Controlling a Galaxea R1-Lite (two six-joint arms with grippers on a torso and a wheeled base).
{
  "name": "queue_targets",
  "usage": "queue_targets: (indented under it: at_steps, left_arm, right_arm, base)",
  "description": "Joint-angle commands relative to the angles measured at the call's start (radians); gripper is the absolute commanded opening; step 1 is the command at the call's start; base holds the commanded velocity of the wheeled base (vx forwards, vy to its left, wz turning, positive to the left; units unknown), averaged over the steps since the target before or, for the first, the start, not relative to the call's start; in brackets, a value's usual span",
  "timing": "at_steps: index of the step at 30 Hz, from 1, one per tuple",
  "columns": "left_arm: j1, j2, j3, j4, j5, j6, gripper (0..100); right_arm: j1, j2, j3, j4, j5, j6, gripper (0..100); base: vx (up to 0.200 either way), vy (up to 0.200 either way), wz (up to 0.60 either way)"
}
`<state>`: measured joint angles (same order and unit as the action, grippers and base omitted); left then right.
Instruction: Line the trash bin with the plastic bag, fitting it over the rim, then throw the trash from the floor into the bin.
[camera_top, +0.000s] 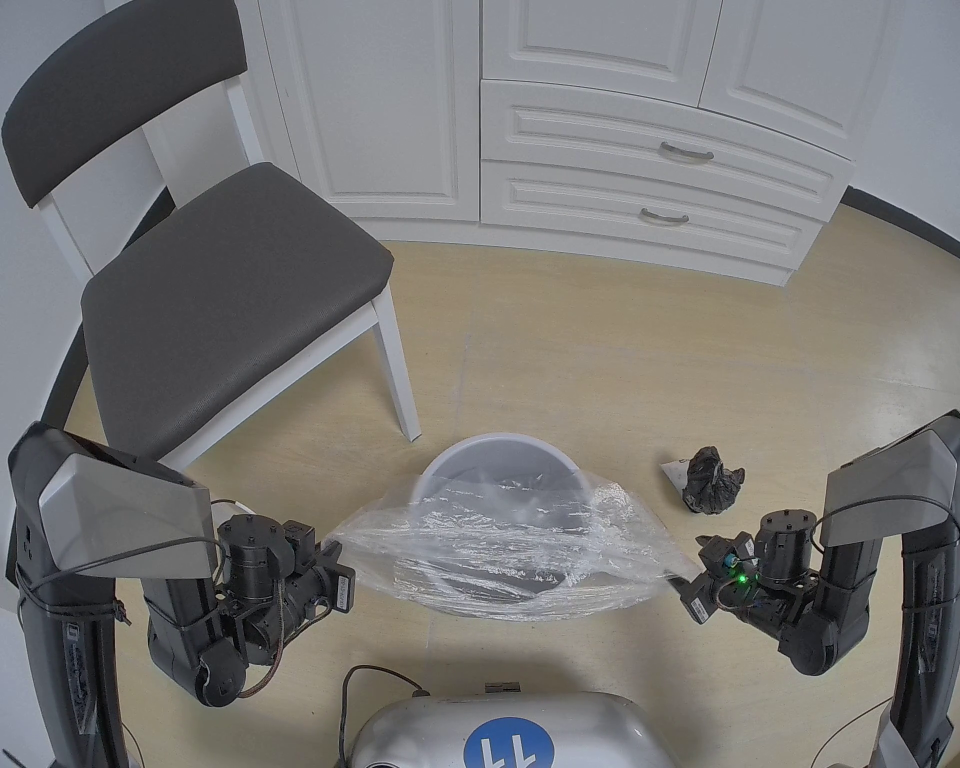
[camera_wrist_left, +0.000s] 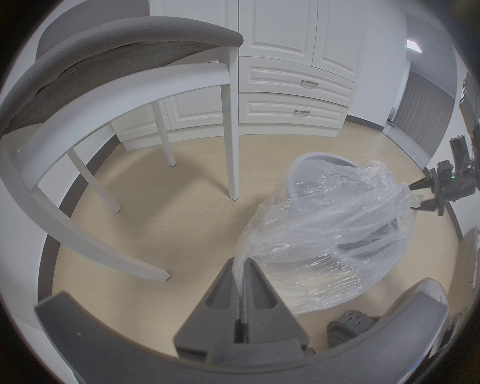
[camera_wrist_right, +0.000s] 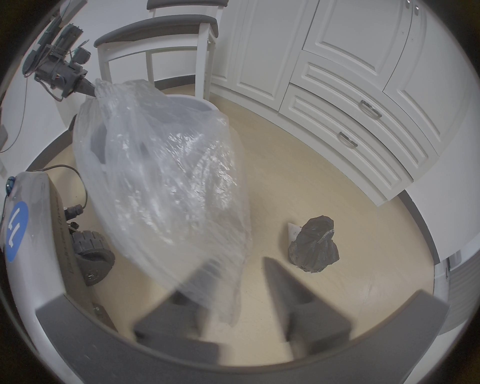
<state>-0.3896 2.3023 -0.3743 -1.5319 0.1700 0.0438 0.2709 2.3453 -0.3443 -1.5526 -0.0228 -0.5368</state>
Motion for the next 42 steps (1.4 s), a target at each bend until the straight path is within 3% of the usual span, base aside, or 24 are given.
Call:
queue_targets:
  at_steps: [1,5,10,15,18,22,23,24,25,28,29,36,40,42]
  left_arm:
    - [0.001,-0.017,0.006,-0.001,0.0,0.001,0]
    - [0.003,-0.012,0.005,-0.001,0.002,0.001,0]
    - [0.003,-0.009,0.006,-0.001,0.002,0.001,0]
    - [0.003,-0.009,0.006,-0.002,0.002,0.002,0]
    - [0.003,-0.014,0.006,-0.001,0.002,0.002,0]
    - [0.003,-0.014,0.008,-0.001,0.002,0.002,0]
    - [0.003,-0.014,0.008,-0.001,0.002,0.002,0]
    - [0.003,-0.014,0.008,-0.001,0.002,0.002,0]
    - [0.003,-0.012,0.008,-0.001,0.002,0.002,0]
    - [0.003,-0.012,0.015,-0.001,0.002,0.004,0]
    - [0.003,-0.014,0.018,-0.001,0.002,0.004,100]
    - [0.009,-0.04,0.043,-0.001,0.0,0.01,100]
    - [0.017,-0.069,0.066,-0.002,-0.012,0.008,100]
    - [0.018,-0.107,0.097,-0.002,-0.033,0.008,100]
  right_arm:
    - [0.008,-0.112,0.097,-0.018,0.096,-0.022,100]
    - [-0.002,-0.225,0.186,-0.018,0.207,-0.081,100]
    - [-0.019,-0.337,0.222,-0.018,0.366,-0.049,100]
    - [0.047,-0.379,0.205,-0.018,0.359,0.058,100]
    - [0.151,-0.403,0.194,-0.018,0.204,0.113,100]
    - [0.338,-0.399,0.137,-0.018,-0.106,0.209,100]
    - [0.343,-0.399,0.134,-0.018,-0.117,0.212,100]
    - [0.399,-0.37,0.106,-0.018,-0.235,0.224,100]
    - [0.415,-0.35,0.094,-0.018,-0.27,0.225,100]
    - [0.432,-0.314,0.068,-0.018,-0.293,0.224,100]
    - [0.432,-0.313,0.067,-0.018,-0.293,0.224,100]
    - [0.435,-0.313,0.062,-0.018,-0.29,0.221,100]
    - [0.435,-0.308,-0.022,-0.018,-0.269,0.187,100]
    - [0.435,-0.296,-0.105,0.016,-0.25,0.058,100]
  base:
    - [0.0,0.0,0.0]
    - [0.0,0.0,0.0]
    - [0.0,0.0,0.0]
    - [0.0,0.0,0.0]
    - [0.0,0.0,0.0]
    - [0.0,0.0,0.0]
    - [0.0,0.0,0.0]
    - [0.0,0.0,0.0]
    - [0.0,0.0,0.0]
    - [0.0,0.0,0.0]
    - [0.0,0.0,0.0]
    - [0.0,0.0,0.0]
    - [0.0,0.0,0.0]
    - [0.0,0.0,0.0]
